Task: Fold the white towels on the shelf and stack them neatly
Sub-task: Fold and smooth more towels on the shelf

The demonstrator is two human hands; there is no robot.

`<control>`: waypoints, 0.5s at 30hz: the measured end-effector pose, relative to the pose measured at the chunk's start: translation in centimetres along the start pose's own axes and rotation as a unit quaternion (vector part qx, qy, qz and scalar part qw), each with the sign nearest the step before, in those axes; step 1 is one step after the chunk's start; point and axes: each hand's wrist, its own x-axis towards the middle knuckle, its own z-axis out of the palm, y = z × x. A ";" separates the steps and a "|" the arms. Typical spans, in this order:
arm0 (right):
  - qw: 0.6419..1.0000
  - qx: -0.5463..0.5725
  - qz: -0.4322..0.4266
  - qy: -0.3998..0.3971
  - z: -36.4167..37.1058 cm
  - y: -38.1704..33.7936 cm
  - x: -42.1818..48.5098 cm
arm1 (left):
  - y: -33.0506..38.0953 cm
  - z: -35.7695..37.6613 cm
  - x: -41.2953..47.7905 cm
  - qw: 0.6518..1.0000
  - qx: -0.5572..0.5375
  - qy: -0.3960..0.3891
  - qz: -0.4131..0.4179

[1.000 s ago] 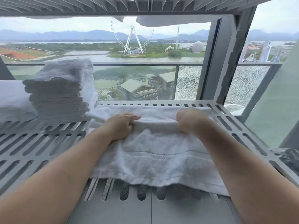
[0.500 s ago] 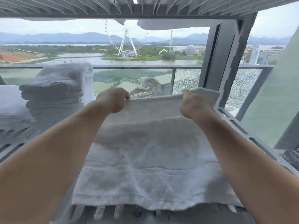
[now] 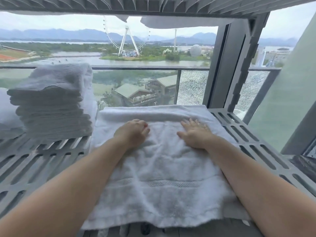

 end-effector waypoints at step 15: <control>0.999 -0.021 -0.046 -0.012 0.3 0.3 -6.9 | 4.1 -0.2 -10.0 0.996 0.070 -0.003 -0.056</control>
